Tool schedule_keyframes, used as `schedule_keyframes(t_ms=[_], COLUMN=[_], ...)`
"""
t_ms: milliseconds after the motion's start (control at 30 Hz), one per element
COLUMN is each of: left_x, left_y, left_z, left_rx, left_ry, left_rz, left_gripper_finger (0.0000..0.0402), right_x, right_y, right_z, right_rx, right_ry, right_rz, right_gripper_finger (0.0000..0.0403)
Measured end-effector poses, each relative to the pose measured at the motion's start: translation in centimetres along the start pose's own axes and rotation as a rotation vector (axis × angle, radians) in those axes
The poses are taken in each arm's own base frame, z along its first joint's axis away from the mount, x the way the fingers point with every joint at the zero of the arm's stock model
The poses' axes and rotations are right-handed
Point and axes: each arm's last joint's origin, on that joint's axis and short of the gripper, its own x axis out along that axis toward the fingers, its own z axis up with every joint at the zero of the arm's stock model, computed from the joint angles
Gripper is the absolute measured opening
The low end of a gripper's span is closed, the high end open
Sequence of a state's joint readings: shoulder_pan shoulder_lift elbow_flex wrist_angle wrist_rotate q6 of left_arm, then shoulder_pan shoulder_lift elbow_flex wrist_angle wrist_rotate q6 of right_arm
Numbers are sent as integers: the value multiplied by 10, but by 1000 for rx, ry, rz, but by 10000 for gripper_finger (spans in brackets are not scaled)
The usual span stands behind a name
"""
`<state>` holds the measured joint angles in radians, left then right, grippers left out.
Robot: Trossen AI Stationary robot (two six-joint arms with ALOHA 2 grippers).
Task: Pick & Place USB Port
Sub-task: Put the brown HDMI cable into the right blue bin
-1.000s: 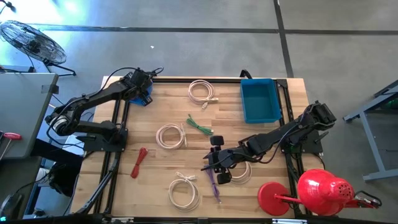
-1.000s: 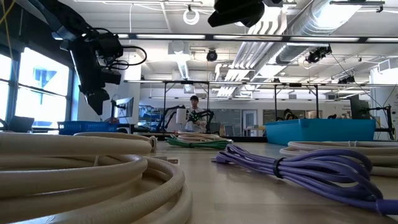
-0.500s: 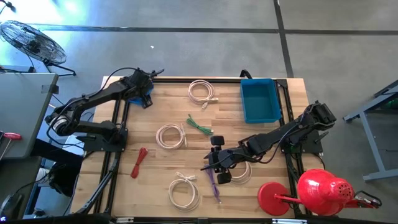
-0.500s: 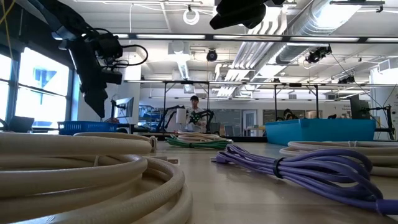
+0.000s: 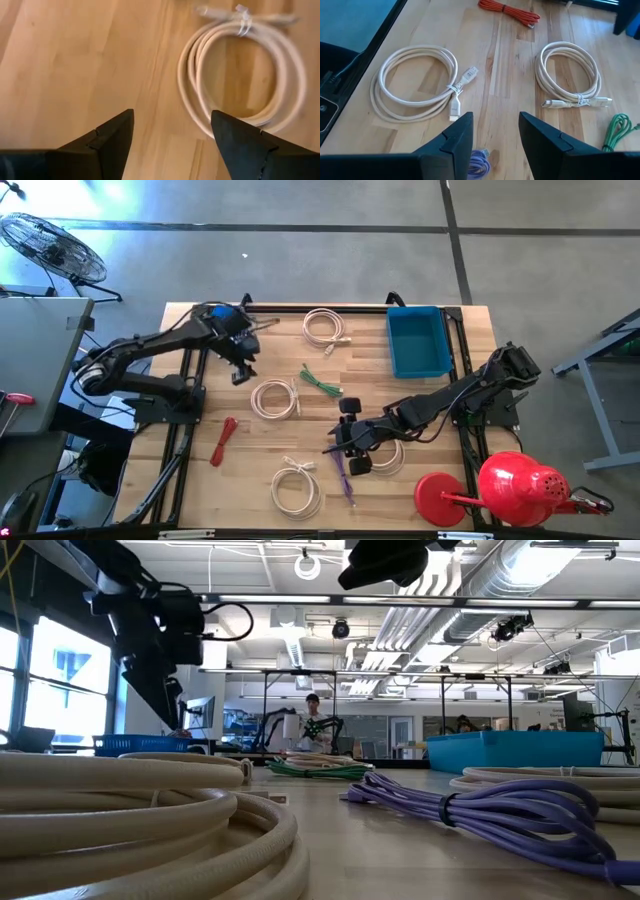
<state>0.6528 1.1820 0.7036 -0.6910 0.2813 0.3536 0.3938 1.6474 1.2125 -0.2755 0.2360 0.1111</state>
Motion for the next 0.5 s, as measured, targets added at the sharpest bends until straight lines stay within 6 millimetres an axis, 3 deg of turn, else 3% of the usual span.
schedule_keyframes(t_ms=[500], left_x=[15], left_y=[-75], left_z=[11], left_rx=[3], left_ry=[62], left_rz=[106], left_gripper_finger=[261], right_x=[0], right_y=[0], right_z=[-1], right_rx=[12], right_ry=[9], right_rz=[2], right_gripper_finger=[151])
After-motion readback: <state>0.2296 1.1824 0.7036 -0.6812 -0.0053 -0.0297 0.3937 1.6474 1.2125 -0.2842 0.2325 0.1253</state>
